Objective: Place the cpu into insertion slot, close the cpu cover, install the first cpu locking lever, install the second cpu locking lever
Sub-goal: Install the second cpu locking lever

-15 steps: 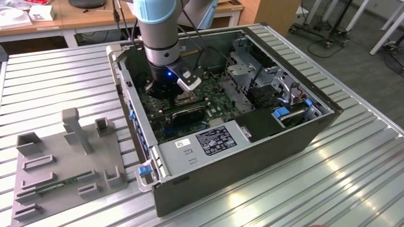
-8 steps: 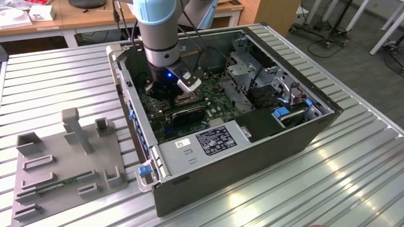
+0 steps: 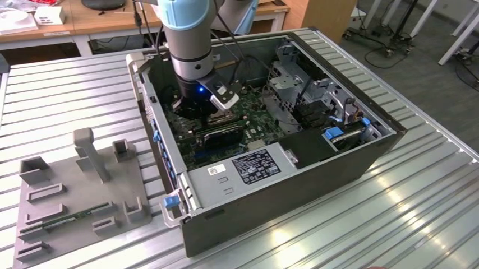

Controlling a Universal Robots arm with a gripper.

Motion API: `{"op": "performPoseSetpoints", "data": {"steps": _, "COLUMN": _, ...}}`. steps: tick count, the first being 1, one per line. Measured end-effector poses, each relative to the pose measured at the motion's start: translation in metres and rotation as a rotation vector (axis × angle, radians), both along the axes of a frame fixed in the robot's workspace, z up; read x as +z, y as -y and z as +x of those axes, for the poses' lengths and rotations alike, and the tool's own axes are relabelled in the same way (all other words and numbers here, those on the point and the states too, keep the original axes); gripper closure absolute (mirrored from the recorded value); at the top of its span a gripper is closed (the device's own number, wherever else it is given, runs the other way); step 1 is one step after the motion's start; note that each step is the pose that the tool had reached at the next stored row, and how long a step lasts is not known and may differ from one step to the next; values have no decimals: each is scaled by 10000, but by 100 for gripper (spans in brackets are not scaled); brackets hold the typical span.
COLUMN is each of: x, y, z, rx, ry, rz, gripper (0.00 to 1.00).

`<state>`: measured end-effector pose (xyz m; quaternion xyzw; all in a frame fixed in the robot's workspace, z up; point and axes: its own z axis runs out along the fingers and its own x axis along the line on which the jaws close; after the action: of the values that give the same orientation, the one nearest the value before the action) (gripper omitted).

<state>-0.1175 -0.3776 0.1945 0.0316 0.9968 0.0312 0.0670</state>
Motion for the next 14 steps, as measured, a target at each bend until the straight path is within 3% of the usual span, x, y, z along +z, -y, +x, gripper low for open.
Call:
{"op": "performPoseSetpoints", "data": {"steps": 4, "x": 56, "y": 0, "z": -1, "rx": -2, "ry": -1, "rz": -1, "gripper": 89}}
{"op": "performPoseSetpoints", "data": {"steps": 12, "x": 227, "y": 0, "z": -1, "rx": -2, "ry": -4, "rz": -2, "gripper": 89}}
{"op": "performPoseSetpoints", "data": {"steps": 13, "x": 291, "y": 0, "z": -1, "rx": -2, "ry": -3, "rz": -2, "gripper": 89}}
{"op": "performPoseSetpoints", "data": {"steps": 14, "x": 312, "y": 0, "z": -1, "rx": -2, "ry": -3, "rz": -2, "gripper": 89}}
